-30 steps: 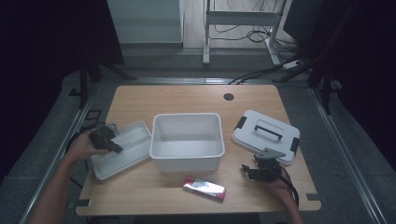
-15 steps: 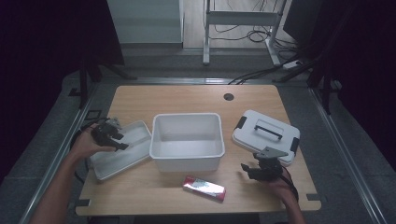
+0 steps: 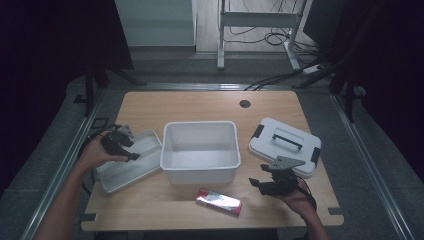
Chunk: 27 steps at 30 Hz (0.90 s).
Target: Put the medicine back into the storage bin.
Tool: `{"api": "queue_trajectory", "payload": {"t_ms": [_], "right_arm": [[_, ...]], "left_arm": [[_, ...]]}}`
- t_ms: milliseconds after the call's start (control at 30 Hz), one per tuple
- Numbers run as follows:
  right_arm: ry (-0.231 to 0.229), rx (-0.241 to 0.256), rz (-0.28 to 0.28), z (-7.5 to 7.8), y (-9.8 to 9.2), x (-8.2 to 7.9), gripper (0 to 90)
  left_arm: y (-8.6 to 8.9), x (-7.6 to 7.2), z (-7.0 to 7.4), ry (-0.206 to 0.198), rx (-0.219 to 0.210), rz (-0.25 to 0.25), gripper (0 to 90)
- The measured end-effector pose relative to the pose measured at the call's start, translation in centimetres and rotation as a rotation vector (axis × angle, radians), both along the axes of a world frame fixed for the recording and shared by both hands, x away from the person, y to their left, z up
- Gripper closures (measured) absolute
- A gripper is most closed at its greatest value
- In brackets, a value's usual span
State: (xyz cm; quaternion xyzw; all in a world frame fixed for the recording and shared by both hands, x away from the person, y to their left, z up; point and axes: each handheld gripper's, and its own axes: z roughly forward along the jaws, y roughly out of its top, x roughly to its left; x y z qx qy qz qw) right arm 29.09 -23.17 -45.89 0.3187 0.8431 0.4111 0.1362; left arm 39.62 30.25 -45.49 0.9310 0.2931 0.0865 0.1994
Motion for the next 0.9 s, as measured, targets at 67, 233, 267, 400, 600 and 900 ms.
{"api": "queue_trajectory", "payload": {"t_ms": [67, 233, 267, 400, 600, 900], "right_arm": [[-0.001, -0.01, 0.02, 0.5, 0.6, -0.4, 32.0], [0.024, -0.05, 0.085, 0.7, 2.3, -1.1, 32.7], [0.032, -0.057, 0.099, 0.7, 2.7, -1.3, 32.8], [0.052, -0.081, 0.151, 0.7, 4.1, -1.9, 33.9], [0.074, -0.12, 0.212, 0.5, 5.9, -2.6, 34.3], [0.102, -0.151, 0.277, 0.0, 8.2, -2.9, 35.2]], "left_arm": [[-0.1, 0.0, 0.2, -0.001, 0.0, -0.003, 37.1], [-0.6, 0.2, 0.3, 0.001, 0.0, -0.011, 37.3], [-0.7, 0.3, 0.3, -0.001, -0.001, -0.012, 37.4], [-1.1, 0.4, 0.1, 0.002, -0.001, -0.019, 37.4], [-1.5, 0.5, 0.2, -0.001, -0.003, -0.025, 37.4], [-2.3, 0.6, 0.0, 0.008, 0.003, -0.031, 37.5]]}}
